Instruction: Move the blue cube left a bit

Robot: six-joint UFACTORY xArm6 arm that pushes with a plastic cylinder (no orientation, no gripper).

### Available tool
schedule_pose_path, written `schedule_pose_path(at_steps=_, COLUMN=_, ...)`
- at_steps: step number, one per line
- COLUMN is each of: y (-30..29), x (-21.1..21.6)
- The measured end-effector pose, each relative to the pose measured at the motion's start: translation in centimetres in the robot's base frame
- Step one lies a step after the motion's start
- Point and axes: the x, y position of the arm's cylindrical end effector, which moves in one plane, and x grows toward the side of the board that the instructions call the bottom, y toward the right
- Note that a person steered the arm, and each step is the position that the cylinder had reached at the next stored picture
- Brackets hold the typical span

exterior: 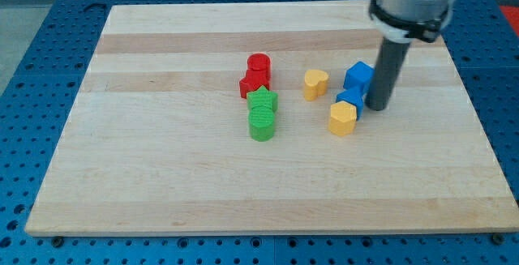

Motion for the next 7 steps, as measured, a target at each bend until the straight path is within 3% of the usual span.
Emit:
schedule_pose_path(at_steps=1, y=0.4, x=-0.1)
schedule_pose_path(at_steps=2, y=-0.2, x=-3.2)
schedule_pose_path(at_steps=7, y=-2.1, x=-2.8)
